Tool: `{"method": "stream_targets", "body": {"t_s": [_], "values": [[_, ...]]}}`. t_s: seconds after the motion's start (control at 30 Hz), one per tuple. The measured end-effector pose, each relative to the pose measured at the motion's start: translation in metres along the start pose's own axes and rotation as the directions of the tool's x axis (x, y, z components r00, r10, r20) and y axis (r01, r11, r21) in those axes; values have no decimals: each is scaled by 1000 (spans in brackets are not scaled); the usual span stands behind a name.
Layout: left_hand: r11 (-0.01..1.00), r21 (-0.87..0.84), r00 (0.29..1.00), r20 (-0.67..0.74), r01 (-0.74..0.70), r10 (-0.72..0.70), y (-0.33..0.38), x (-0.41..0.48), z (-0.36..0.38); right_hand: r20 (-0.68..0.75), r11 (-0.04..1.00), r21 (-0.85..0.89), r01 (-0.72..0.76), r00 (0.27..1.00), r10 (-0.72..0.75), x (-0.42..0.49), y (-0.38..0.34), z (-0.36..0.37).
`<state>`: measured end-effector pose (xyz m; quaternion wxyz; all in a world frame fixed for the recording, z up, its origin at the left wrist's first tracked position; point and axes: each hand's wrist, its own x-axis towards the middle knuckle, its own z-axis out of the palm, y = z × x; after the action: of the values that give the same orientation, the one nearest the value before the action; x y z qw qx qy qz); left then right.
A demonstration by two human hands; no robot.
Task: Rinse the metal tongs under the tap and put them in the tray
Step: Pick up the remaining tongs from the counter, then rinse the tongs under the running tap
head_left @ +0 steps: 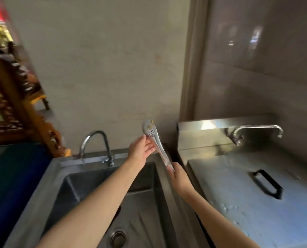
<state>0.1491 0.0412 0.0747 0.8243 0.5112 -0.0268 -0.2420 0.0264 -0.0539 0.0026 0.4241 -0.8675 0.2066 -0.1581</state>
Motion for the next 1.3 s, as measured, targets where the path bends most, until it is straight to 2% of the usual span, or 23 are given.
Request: {"method": "stream_targets", "body": {"t_s": [0.2, 0.33, 0.43, 0.53, 0.7, 0.8, 0.87, 0.93, 1.03, 1.13, 1.3], "values": [[975, 211, 990, -108, -69, 94, 40, -2, -89, 182, 968, 236, -81, 983, 38, -14, -36, 112], [922, 386, 984, -147, -39, 103, 39, -5, -153, 323, 967, 214, -138, 944, 63, -33, -37, 178], [894, 448, 978, -194, 23, 72, 29, 2, -203, 431, 975, 142, -170, 897, 94, -31, -33, 216], [883, 463, 972, -232, 70, 44, 17, 8, -233, 394, 990, 39, -136, 912, 110, -15, -31, 229], [867, 474, 968, -250, 151, -32, 4, 30, -285, 271, 987, 45, -156, 952, 139, 40, -45, 264], [851, 480, 956, -283, 213, -80, 0, 43, -309, 228, 989, 83, -125, 968, 104, 72, -65, 283], [836, 494, 953, -285, 237, -102, -1, 54, -322, 238, 989, 108, -102, 968, 74, 93, -79, 297], [823, 514, 956, -270, 243, -114, -4, 69, -332, 335, 987, 129, -91, 941, 43, 112, -90, 315], [816, 529, 957, -276, 232, -94, -12, 94, -342, 427, 997, 79, 7, 903, -40, 131, -87, 344], [854, 477, 946, -320, 205, -49, -18, 111, -351, 374, 987, 160, 19, 924, -78, 143, -72, 364], [834, 520, 912, -407, 182, 55, -30, 118, -348, 304, 984, 175, -30, 952, -25, 152, -72, 384]]}}
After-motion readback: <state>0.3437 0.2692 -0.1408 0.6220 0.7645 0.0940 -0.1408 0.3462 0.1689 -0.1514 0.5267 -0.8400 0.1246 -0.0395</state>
